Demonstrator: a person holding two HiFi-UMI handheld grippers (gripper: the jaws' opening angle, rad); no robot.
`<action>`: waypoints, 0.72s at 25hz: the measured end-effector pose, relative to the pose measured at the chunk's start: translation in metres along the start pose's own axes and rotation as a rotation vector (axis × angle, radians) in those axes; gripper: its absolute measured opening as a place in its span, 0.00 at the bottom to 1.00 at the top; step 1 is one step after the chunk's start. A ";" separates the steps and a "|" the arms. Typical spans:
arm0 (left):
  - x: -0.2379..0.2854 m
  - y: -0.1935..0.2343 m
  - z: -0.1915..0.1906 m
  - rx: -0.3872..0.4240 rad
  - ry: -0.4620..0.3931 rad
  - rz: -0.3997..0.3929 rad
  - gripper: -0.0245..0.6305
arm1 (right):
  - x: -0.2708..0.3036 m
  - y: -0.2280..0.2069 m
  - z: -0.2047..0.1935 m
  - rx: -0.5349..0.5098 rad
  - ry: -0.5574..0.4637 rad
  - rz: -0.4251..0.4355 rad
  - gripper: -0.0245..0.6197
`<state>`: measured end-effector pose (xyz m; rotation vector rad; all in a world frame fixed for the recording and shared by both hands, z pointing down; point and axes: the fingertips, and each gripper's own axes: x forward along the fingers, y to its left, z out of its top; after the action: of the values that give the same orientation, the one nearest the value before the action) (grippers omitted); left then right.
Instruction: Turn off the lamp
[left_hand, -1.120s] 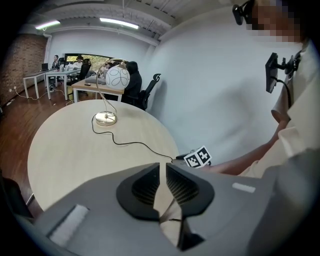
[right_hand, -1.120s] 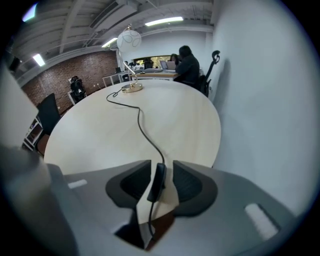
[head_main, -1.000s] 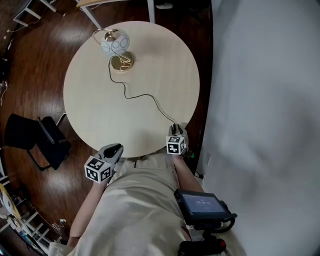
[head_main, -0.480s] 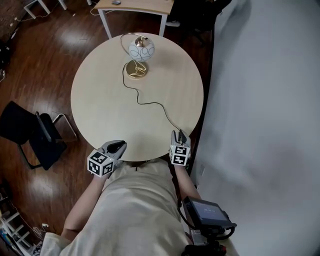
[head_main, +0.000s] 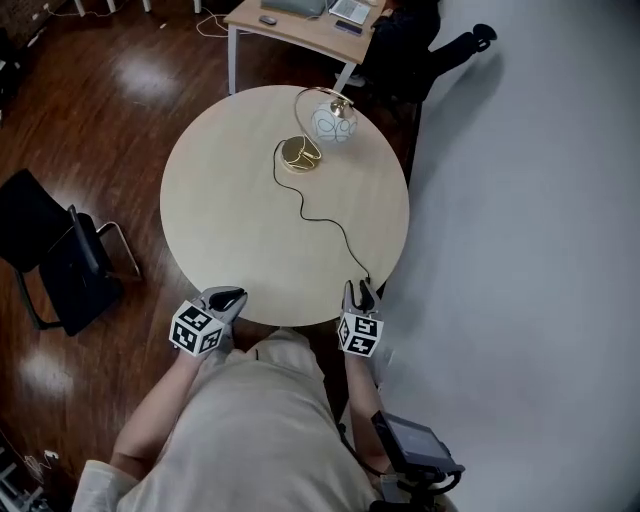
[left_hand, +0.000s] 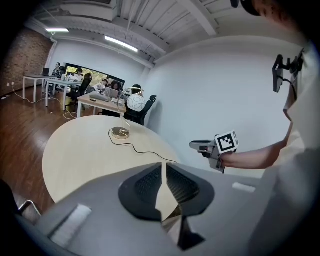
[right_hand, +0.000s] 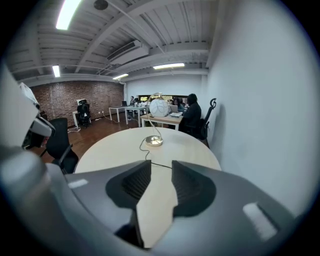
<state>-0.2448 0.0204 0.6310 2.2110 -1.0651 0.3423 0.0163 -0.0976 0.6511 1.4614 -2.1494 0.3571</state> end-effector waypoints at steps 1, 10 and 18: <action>-0.008 0.004 -0.003 0.003 -0.003 -0.006 0.09 | -0.008 0.009 0.003 0.005 -0.008 0.000 0.24; -0.050 0.017 -0.014 0.034 -0.065 -0.100 0.06 | -0.065 0.075 0.004 0.005 -0.065 -0.021 0.23; -0.077 -0.002 -0.020 0.096 -0.082 -0.140 0.05 | -0.101 0.092 -0.003 0.024 -0.107 -0.030 0.23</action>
<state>-0.2908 0.0810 0.6078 2.3888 -0.9471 0.2477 -0.0386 0.0191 0.6048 1.5566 -2.2109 0.3020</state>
